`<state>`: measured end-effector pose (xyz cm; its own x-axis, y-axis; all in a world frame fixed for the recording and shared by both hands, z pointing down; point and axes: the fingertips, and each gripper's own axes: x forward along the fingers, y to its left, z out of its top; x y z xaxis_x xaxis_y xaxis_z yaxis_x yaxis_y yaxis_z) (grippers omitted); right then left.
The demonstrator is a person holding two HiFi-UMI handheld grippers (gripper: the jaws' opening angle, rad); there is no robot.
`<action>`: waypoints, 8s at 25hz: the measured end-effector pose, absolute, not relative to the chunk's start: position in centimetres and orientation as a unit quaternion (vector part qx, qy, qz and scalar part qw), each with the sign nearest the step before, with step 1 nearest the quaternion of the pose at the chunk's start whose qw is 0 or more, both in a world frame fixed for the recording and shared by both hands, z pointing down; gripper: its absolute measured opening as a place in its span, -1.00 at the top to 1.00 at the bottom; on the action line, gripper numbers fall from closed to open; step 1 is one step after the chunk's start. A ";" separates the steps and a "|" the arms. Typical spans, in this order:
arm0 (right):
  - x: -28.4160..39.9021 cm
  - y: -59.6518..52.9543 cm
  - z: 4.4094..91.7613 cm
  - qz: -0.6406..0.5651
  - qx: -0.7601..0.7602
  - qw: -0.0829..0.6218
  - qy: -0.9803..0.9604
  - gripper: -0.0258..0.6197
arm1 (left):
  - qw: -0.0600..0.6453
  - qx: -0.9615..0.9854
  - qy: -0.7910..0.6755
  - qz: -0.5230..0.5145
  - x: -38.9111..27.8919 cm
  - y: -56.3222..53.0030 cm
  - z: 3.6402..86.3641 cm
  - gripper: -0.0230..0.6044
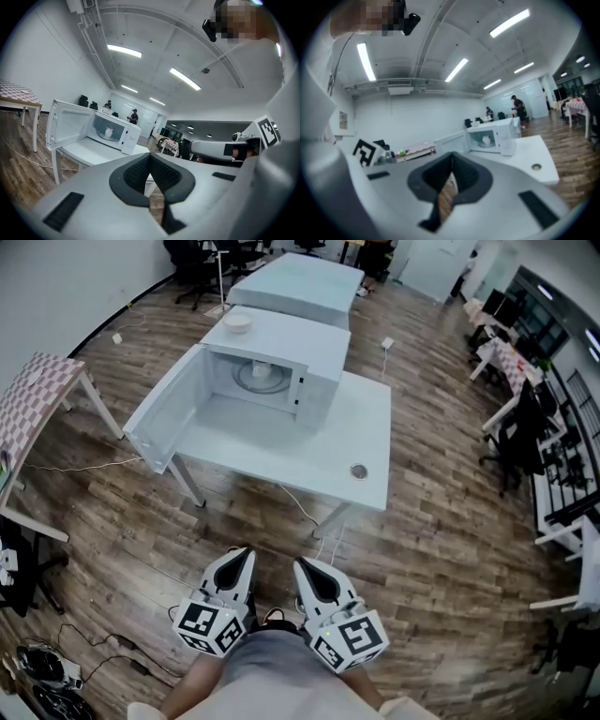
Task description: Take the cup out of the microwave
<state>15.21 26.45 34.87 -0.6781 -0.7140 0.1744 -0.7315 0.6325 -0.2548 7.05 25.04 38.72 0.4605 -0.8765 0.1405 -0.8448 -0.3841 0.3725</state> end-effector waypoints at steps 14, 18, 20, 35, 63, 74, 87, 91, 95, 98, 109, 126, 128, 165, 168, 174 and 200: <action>10.7 18.0 35.7 0.152 0.387 0.052 -0.908 0.85 | 0.191 0.829 -0.524 -0.047 3.9 16.1 38.2 0.88; 9.3 15.7 35.6 0.150 0.386 0.055 -0.909 0.85 | 0.196 0.833 -0.515 -0.052 3.0 13.6 38.0 0.88; 8.7 14.6 35.5 0.149 0.388 0.057 -0.908 0.85 | 0.198 0.834 -0.512 -0.050 2.4 12.4 38.1 0.88; 2.2 6.2 34.0 0.117 0.403 0.074 -0.905 0.85 | 0.186 0.847 -0.493 -0.073 -2.4 2.9 35.8 0.88; -3.2 -0.7 34.6 0.097 0.448 0.073 -0.886 0.85 | 0.166 0.872 -0.456 -0.060 -7.4 -4.3 36.7 0.88; -3.3 -4.1 35.0 0.103 0.434 0.077 -0.892 0.85 | 0.161 0.871 -0.462 -0.041 -6.8 -7.7 37.8 0.88; -2.1 -8.7 36.4 0.111 0.429 0.100 -0.891 0.85 | 0.175 0.866 -0.467 -0.034 -5.6 -14.0 40.8 0.88; -1.7 -9.7 36.6 0.111 0.431 0.106 -0.889 0.85 | 0.161 0.864 -0.475 -0.029 -5.2 -16.0 41.6 0.88; -1.3 -10.9 37.0 0.112 0.434 0.110 -0.887 0.85 | 0.146 0.862 -0.485 -0.028 -4.7 -17.9 42.5 0.88; -1.2 -11.5 37.2 0.115 0.432 0.109 -0.888 0.85 | 0.144 0.860 -0.489 -0.024 -4.3 -19.1 43.5 0.88; -0.2 -13.3 38.2 0.131 0.434 0.115 -0.884 0.85 | 0.153 0.852 -0.500 -0.006 -3.8 -22.5 45.8 0.88; 1.2 -15.3 39.6 0.151 0.432 0.125 -0.880 0.85 | 0.163 0.842 -0.513 0.031 -3.4 -26.3 49.4 0.84; 1.4 -15.4 39.7 0.152 0.432 0.126 -0.880 0.85 | 0.164 0.840 -0.515 0.033 -3.4 -26.7 49.7 0.80; 3.8 -18.2 41.5 0.173 0.440 0.141 -0.870 0.85 | 0.175 0.826 -0.530 0.081 -2.8 -34.9 55.4 0.40; 4.1 -18.3 41.7 0.175 0.442 0.142 -0.868 0.85 | 0.175 0.825 -0.531 0.080 -2.7 -35.4 55.5 0.40; 4.4 -18.7 42.0 0.181 0.445 0.143 -0.866 0.85 | 0.171 0.820 -0.542 0.076 -3.1 -36.3 55.3 0.40; 5.9 -19.0 43.0 0.194 0.451 0.147 -0.859 0.85 | 0.138 0.818 -0.551 0.094 -2.3 -37.1 55.7 0.68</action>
